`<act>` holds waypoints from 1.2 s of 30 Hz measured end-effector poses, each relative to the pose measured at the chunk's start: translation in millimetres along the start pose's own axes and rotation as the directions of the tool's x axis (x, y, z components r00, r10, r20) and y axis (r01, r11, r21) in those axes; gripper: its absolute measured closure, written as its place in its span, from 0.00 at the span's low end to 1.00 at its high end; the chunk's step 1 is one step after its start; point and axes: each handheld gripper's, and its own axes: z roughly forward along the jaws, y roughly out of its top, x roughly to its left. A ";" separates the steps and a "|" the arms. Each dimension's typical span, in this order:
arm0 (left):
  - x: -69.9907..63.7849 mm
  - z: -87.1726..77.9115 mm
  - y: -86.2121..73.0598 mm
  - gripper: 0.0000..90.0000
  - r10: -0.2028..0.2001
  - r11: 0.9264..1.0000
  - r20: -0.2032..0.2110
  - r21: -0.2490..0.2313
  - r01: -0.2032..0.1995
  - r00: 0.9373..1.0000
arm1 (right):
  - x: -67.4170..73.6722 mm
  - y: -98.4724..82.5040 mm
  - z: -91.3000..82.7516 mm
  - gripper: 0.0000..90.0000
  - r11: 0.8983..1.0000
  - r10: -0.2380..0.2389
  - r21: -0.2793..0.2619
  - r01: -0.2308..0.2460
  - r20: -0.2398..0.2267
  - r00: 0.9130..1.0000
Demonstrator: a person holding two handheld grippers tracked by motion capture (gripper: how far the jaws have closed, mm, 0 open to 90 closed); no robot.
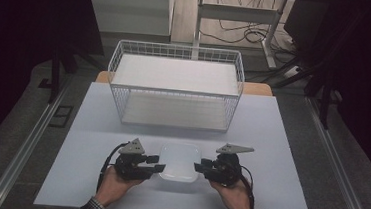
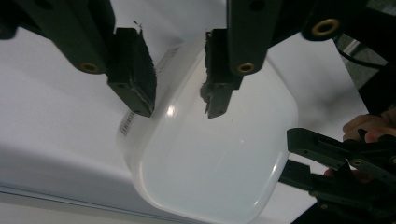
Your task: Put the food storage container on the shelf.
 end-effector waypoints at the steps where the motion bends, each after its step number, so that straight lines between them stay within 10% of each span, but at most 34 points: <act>1: 0.0 0.0 0.0 0.67 0.000 1.000 0.000 0.000 0.000 1.000 | 0.0 0.0 0.0 0.72 1.000 0.000 0.000 0.000 0.000 1.000; 7: 3.5 -2.9 -3.8 0.85 -0.060 0.996 0.043 -0.057 0.062 0.997 | -4.9 -2.2 -6.9 0.85 0.997 0.070 -0.036 -0.071 -0.013 0.997; 36: 32.1 -14.9 29.7 0.89 -0.080 0.989 -0.071 -0.131 0.070 0.994 | -5.9 48.3 10.2 0.86 0.991 -0.062 -0.113 0.070 0.071 0.996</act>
